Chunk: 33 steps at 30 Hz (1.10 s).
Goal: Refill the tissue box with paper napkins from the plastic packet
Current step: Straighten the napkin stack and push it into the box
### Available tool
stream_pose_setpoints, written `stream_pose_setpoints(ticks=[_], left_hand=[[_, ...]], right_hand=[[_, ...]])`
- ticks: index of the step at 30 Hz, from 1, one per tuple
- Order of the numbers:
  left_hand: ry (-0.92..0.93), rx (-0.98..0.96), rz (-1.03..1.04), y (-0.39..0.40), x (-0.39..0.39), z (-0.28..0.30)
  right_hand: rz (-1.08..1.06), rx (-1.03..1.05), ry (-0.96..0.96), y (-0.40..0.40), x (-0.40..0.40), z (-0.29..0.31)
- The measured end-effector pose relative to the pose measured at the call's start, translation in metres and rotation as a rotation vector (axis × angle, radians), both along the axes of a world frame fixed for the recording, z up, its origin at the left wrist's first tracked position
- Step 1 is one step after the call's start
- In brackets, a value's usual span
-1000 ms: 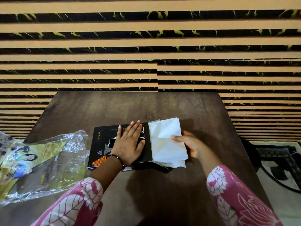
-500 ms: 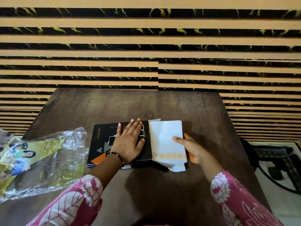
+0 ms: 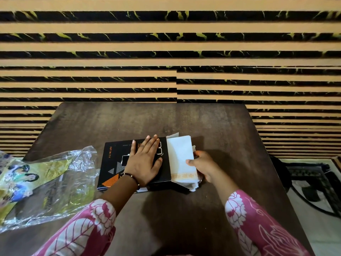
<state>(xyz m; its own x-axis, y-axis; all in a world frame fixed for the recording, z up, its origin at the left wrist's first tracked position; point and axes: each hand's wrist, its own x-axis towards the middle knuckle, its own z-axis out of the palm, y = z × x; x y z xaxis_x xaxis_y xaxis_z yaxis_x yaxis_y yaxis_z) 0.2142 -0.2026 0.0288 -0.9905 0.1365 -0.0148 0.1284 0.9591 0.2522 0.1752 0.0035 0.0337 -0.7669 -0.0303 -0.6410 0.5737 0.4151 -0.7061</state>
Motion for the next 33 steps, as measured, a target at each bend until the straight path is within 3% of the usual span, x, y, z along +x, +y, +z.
stream_pose_setpoints(ticks=[3, 15, 24, 29, 33], left_hand=[[-0.002, 0.005, 0.003, 0.0, 0.0, 0.0], [0.005, 0.009, 0.0, 0.0, 0.0, 0.001], [0.013, 0.03, 0.002, 0.0, 0.0, 0.001], [0.012, 0.017, 0.001, 0.0, 0.0, 0.001], [0.019, 0.032, 0.004, 0.0, -0.001, 0.0]], right_hand=[[-0.202, -0.127, -0.053, 0.008, -0.001, -0.008], [-0.585, -0.658, -0.433, 0.007, 0.0, -0.008], [-0.569, -0.733, -0.352, 0.004, 0.017, -0.012], [-0.54, -0.503, -0.297, 0.007, 0.015, -0.024], [-0.526, -0.44, -0.271, 0.01, 0.02, -0.027]])
